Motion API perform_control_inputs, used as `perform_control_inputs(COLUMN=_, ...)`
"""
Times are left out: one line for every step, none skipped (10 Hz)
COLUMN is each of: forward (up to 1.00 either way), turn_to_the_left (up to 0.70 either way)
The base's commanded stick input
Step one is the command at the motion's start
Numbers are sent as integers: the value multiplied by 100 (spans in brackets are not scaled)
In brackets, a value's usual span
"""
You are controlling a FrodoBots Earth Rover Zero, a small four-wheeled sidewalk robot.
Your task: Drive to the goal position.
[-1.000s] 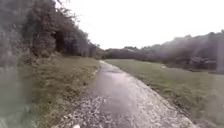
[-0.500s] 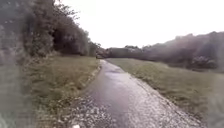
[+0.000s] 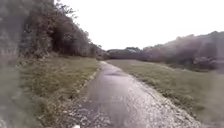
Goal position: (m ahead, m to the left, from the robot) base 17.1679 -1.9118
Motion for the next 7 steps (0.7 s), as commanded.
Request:
perform_control_inputs(forward=85, turn_to_the_left=0)
perform_control_inputs(forward=85, turn_to_the_left=0)
perform_control_inputs(forward=85, turn_to_the_left=0)
perform_control_inputs(forward=85, turn_to_the_left=0)
perform_control_inputs(forward=85, turn_to_the_left=0)
perform_control_inputs(forward=85, turn_to_the_left=0)
perform_control_inputs(forward=85, turn_to_the_left=0)
